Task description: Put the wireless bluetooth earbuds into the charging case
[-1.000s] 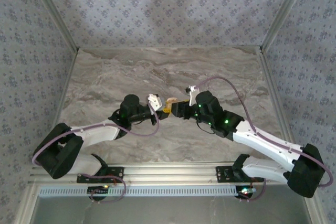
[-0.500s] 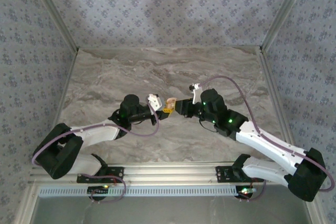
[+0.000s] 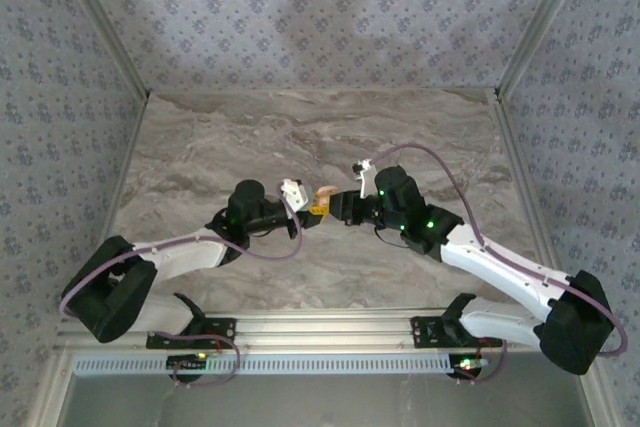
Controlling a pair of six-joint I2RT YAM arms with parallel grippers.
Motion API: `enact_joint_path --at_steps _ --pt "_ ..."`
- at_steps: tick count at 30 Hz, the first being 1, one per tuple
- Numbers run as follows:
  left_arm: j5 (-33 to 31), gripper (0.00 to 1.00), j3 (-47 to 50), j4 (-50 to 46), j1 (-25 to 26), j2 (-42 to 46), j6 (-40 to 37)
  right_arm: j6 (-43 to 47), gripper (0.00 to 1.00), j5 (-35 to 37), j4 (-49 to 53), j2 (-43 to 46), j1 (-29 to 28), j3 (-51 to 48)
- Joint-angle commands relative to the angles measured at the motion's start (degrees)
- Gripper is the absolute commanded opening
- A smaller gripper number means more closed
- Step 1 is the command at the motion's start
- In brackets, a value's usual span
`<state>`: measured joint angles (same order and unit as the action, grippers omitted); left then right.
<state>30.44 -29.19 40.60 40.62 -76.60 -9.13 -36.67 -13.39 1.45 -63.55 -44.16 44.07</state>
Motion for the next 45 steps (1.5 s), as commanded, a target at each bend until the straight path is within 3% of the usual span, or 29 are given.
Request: enact_joint_path --at_steps 1,5,11,19,22,36,45 --pt "1.4 0.13 -0.7 1.7 0.3 1.5 -1.1 -0.9 0.22 -1.3 -0.2 -0.6 0.8 1.5" --pt "1.1 0.13 -0.6 1.4 0.3 1.7 -1.3 -0.6 0.23 -1.6 0.6 0.2 1.2 1.7" --pt "1.6 0.12 -0.5 1.0 0.3 2.1 -1.6 1.0 0.34 -2.0 3.8 4.8 3.6 2.2" --pt "6.5 0.13 -2.9 -2.9 0.3 3.3 -2.1 6.6 0.6 -16.0 6.8 4.3 13.2 5.6" --pt "7.9 0.13 -3.7 -4.9 0.2 4.1 -2.8 10.1 0.64 -20.4 9.2 1.9 15.3 8.6" --pt "9.4 0.13 -5.5 -10.7 0.3 6.4 -4.6 17.0 0.67 -32.6 10.8 -10.4 13.8 16.1" --pt "8.2 0.13 -5.4 -11.3 0.3 7.2 -5.0 17.2 0.66 -36.6 11.2 -12.1 13.1 17.0"
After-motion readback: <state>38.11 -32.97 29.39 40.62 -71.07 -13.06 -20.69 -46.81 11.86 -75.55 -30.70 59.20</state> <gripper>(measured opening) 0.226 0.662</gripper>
